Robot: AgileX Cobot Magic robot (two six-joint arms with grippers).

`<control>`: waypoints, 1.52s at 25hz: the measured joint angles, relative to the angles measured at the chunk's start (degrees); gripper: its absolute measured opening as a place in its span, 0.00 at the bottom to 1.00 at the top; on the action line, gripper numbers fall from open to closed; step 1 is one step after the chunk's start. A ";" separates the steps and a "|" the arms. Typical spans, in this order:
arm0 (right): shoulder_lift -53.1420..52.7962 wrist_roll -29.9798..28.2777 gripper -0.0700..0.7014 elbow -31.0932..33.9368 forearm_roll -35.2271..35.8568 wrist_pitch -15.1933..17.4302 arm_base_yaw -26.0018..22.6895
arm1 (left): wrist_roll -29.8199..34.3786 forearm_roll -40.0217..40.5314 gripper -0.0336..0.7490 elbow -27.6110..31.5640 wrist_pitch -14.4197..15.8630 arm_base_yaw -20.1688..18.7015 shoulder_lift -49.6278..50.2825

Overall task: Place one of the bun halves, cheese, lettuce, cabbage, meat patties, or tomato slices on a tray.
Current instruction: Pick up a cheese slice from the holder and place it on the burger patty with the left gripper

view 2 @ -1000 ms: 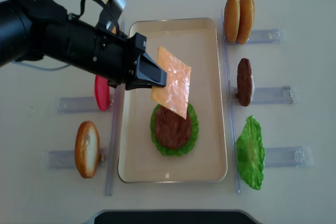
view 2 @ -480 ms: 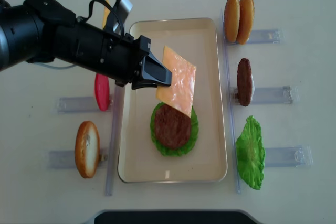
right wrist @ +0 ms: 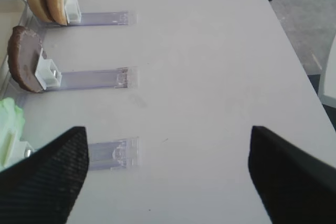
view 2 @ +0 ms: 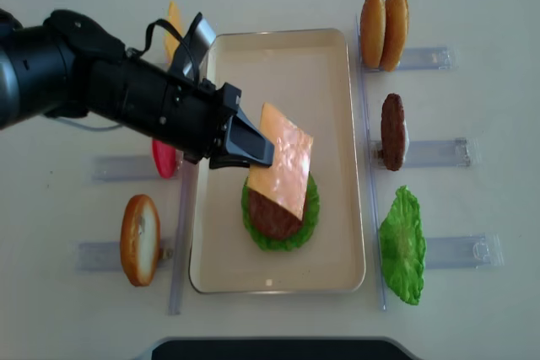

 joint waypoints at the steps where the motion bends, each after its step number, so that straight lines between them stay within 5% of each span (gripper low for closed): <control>1: 0.00 0.00 0.85 0.00 0.00 0.00 0.00 | 1.17 -1.04 0.07 1.30 -0.42 0.00 0.00; 9: 0.00 0.00 0.85 0.00 0.00 0.00 0.00 | 10.62 -10.74 0.07 7.86 -3.61 0.00 0.00; 38: 0.00 0.00 0.85 0.00 0.00 0.00 0.00 | 5.87 -7.40 0.07 9.07 -9.69 0.00 0.00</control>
